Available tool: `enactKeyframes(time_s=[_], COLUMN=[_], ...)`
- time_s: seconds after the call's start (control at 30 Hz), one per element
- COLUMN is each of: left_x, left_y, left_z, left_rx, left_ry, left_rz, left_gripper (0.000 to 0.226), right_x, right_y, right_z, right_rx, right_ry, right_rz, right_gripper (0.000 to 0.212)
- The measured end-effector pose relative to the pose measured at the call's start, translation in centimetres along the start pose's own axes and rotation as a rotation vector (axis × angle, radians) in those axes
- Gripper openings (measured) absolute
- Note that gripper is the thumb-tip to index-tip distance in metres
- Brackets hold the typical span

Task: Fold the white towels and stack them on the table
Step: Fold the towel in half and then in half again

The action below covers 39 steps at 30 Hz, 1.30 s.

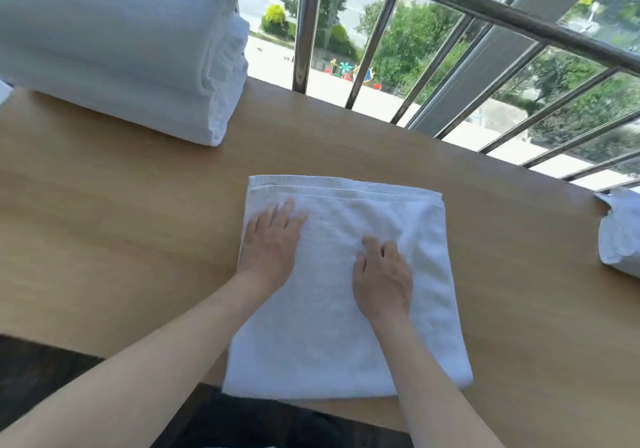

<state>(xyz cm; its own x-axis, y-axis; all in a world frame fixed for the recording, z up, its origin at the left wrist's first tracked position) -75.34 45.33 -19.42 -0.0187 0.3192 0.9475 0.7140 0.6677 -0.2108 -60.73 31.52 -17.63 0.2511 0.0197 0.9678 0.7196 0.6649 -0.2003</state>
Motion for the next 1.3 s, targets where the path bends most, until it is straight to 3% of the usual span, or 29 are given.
enactKeyframes(time_s=[0.17,0.3,0.43,0.57,0.67,0.83,1.0,1.1,1.17,1.23,1.3], left_x=[0.1,1.3,2.0,2.9,3.7,4.8,5.3,6.4,8.3,10.0,10.9], left_y=[1.9,5.0,7.8,9.5,10.2,9.6,7.5,6.6,5.6,4.6,4.2], left_z=[-0.2,1.4,1.2,1.1,1.5,3.0,4.7,4.7,4.8,5.6,6.6], left_rx=[-0.099,-0.065,-0.073,0.013,0.098,0.224,0.298,0.291,0.238,0.146,0.129], left_ry=[-0.270,-0.414,-0.348,-0.172,-0.102,-0.298,-0.780,-0.933,-1.071,-1.198,-1.236], left_rz=[-0.055,0.011,0.106,-0.027,-0.150,-0.225,-0.195,-0.217,-0.193,-0.094,-0.068], left_gripper=[0.044,0.045,0.050,0.051,0.035,0.011,0.014,0.010,0.016,0.033,0.035], right_x=[1.4,2.1,2.3,2.2,2.4,3.7,5.4,6.5,7.6,7.9,7.7], right_y=[1.6,5.2,8.7,10.5,11.4,11.2,9.9,8.4,7.0,6.0,5.3], right_z=[-2.5,-4.9,-6.7,-7.9,-8.6,-10.0,-12.8,-13.7,-14.0,-14.6,-15.2], right_rx=[-0.001,-0.033,-0.005,-0.039,-0.070,-0.113,-0.286,-0.414,-0.450,-0.453,-0.445], right_ry=[0.033,0.020,-0.027,-0.018,0.003,0.004,0.370,0.850,1.132,1.436,1.551], right_rz=[-0.122,-0.068,0.031,0.065,0.052,0.005,-0.041,-0.137,-0.200,-0.128,-0.066], right_gripper=[0.026,0.041,0.053,0.049,0.037,0.027,0.023,0.005,0.005,0.009,0.009])
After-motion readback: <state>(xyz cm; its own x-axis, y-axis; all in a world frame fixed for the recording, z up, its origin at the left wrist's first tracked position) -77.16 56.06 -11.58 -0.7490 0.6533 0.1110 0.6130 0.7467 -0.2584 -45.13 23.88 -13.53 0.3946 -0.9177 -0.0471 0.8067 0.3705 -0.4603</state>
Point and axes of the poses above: each hand's wrist, its own y-axis towards the middle knuckle, its own x-axis out of the back of the hand, z = x × y, the point moved 3 cm from there along y, towards the middle knuckle, and after that the axes turned 5 degrees about -x, right-handed, at the moved point
